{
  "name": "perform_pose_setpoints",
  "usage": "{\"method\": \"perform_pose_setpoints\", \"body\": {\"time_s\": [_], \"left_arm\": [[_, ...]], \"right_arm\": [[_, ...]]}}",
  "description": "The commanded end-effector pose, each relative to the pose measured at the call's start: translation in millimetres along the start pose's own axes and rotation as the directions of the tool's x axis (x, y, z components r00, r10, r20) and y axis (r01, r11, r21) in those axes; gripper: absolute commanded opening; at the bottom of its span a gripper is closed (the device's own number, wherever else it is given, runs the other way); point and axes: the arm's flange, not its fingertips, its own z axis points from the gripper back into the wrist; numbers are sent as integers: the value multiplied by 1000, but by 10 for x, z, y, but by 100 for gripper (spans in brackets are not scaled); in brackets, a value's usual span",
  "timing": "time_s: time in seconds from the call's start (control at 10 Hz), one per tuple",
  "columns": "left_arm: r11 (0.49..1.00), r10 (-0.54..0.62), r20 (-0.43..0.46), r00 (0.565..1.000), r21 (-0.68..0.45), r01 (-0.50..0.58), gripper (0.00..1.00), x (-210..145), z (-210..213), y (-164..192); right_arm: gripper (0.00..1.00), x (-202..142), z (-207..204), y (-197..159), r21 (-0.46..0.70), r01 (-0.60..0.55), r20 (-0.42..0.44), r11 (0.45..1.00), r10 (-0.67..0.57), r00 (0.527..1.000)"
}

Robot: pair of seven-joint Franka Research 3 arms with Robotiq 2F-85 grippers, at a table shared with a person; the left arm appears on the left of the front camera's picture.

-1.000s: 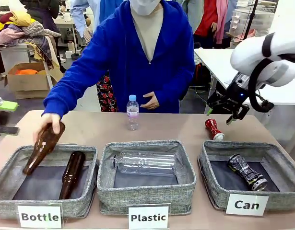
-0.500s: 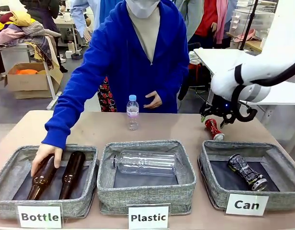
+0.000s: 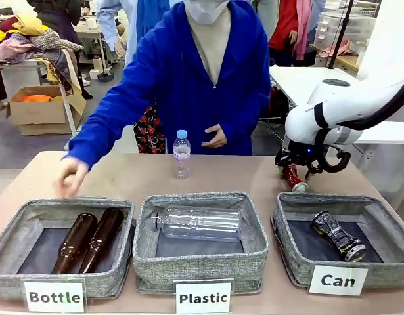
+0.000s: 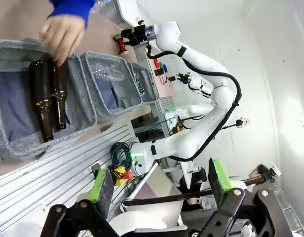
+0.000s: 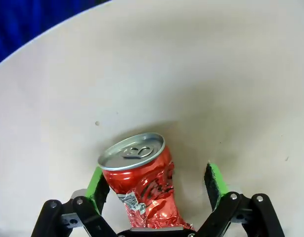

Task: Sort the can waste into the basket.
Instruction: Pick up the can waste from the table and place it in the right Fabric basket.

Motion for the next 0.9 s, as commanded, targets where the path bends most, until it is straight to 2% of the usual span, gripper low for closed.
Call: {"method": "perform_pose_setpoints", "body": {"time_s": [0.0, 0.1, 0.2, 0.3, 0.4, 0.5, 0.6, 0.7, 0.8], "left_arm": [[1000, -23, 4, 1000, -5, 23, 100, -30, -231, 46], [1000, -22, -2, 1000, -7, 22, 100, -35, -251, 56], [999, -27, -14, 1000, -26, 27, 100, -13, -316, 71], [999, -26, -61, 998, -33, 25, 100, 32, -479, 71], [999, -27, -129, 991, -29, 24, 100, 96, -683, 85], [998, -33, -209, 977, -53, 22, 100, 209, -975, 102], [998, -31, -301, 953, -52, 16, 100, 307, -1260, 134], [1000, -8, -368, 930, -20, 0, 100, 378, -1512, 182], [1000, 18, -433, 901, 2, -19, 100, 403, -1759, 245]], "right_arm": [[100, 34, 63, 91, -13, 9, -31, 1000, -10, 999], [40, 11, 69, 99, -1, -4, -67, 1000, 4, 998], [40, -1, 57, 90, 10, 0, -75, 1000, 1, 997], [0, -4, 54, 94, 15, 0, -82, 1000, 1, 997], [36, -12, 52, 101, 25, 0, -92, 1000, 2, 996], [0, -20, 52, 124, 26, -4, -94, 1000, 6, 996], [13, -20, 56, 121, 27, 1, -97, 1000, 1, 995], [0, -21, 60, 117, 38, 7, -105, 999, -3, 994], [0, -42, 59, 111, 45, 5, -110, 999, 0, 994]]}}
